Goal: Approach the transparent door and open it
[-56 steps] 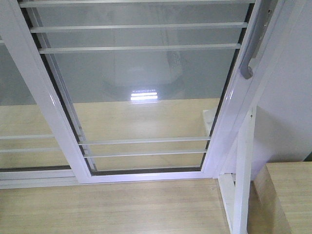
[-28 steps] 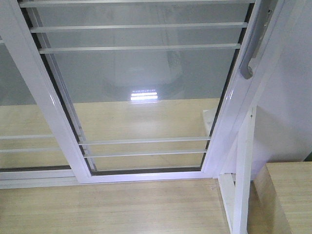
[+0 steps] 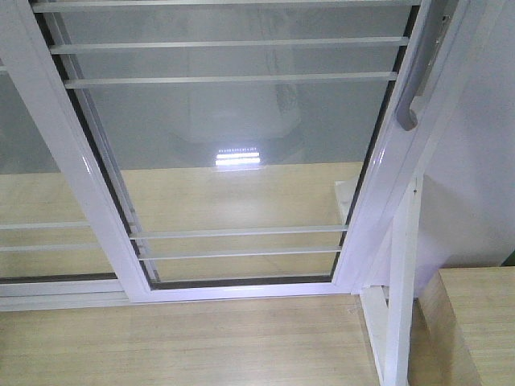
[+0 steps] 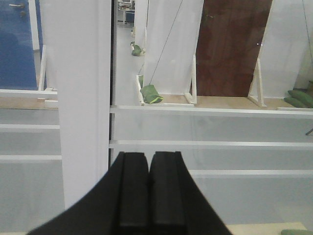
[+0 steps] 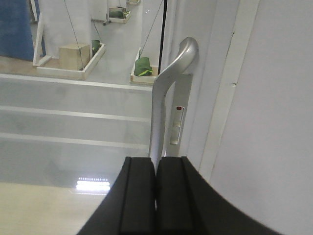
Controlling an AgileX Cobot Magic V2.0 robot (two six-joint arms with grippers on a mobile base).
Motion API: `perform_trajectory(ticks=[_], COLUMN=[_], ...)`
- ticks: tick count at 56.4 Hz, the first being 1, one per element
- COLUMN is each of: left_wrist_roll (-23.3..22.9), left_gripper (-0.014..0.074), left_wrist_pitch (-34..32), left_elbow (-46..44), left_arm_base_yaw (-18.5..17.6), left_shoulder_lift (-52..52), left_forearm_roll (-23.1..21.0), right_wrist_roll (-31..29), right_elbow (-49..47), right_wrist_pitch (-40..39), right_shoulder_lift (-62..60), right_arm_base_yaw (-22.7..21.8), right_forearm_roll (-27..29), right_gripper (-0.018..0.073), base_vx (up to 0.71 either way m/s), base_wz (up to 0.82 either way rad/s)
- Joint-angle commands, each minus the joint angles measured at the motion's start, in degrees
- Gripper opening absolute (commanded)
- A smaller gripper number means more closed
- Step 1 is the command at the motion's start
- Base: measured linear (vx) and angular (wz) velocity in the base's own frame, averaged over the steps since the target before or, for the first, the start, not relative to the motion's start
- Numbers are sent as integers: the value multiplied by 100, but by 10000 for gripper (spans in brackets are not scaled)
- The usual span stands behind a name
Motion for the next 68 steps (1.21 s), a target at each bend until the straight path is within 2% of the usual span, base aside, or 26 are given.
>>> perform_trajectory(ticks=[1,10,15,18,26,35,46,68], left_wrist_roll=[-64,-64,-93,-93,-88,-88,-88,-81], left_gripper=[194,366,447,482,510,505,505,505], left_wrist_pitch=[-471,-471,-369,-233,145,280,280,286], left_elbow=[-222,-222,-222,-222,-222,-222,-222,-222], left_arm_base_yaw=[-33,-33,-33,-33,-33,-33,-33,-33], left_shoulder_lift=[-25,-25,-25,-38,-46,-46,-46,-34], left_forearm_roll=[-29,-29,-65,-64,-64,-48,-48,-42], right_wrist_roll=[-245,-186,-154,20,589,557,469,424], right_elbow=[-201,-201,-201,-201,-201,-242,-701,-2361], right_wrist_pitch=[-377,-403,-390,-346,-346,-895,-1524,-1661], right_shoulder_lift=[-20,-51,-51,-31,268,1022,2140,4178], right_arm_base_yaw=[-3,-3,-3,-3,-64,-299,-284,-280], right_forearm_roll=[-54,-8,0,35,-54,-78,-73,15], right_gripper=[260,529,631,659,644,591,547,545], base_vx=[0,0,0,0,0,0,0,0], base_wz=[0,0,0,0,0,0,0,0])
